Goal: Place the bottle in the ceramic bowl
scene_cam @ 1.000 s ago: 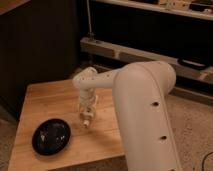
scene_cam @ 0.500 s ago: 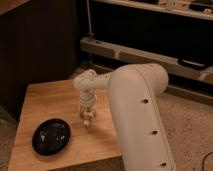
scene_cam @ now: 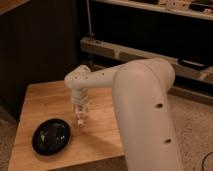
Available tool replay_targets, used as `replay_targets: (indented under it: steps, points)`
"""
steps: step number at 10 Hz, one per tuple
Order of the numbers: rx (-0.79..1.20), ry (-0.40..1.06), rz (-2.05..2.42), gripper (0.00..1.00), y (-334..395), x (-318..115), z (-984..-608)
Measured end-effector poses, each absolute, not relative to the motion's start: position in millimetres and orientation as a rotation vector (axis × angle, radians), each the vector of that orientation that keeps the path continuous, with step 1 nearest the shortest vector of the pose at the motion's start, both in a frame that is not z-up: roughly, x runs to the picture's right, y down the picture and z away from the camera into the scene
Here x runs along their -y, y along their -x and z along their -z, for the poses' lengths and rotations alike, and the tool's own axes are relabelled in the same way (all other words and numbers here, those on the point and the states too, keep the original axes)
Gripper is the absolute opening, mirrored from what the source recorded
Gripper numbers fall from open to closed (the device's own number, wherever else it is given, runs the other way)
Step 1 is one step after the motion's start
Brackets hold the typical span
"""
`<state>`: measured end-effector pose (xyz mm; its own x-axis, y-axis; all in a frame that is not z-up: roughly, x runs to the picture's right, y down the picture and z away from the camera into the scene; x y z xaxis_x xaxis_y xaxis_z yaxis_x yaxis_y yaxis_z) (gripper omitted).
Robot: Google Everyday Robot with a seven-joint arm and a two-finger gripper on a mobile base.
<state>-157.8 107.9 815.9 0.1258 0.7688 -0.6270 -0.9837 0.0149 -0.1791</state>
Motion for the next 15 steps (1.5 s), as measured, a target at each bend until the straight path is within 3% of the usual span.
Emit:
replay_targets:
  steps: [3, 5, 8, 12, 13, 15]
  points:
    - [-0.234, 0.764, -1.147, 0.00, 208, -127, -737]
    - [-0.171, 0.807, -0.984, 0.04, 231, -143, -704]
    - [-0.122, 0.859, -0.686, 0.34, 275, -183, -668]
    - [-0.176, 0.821, -0.576, 0.74, 295, -212, -686]
    - [-0.199, 0.807, -0.587, 0.79, 294, -216, -698]
    - [-0.247, 0.777, -0.666, 0.80, 286, -216, -720]
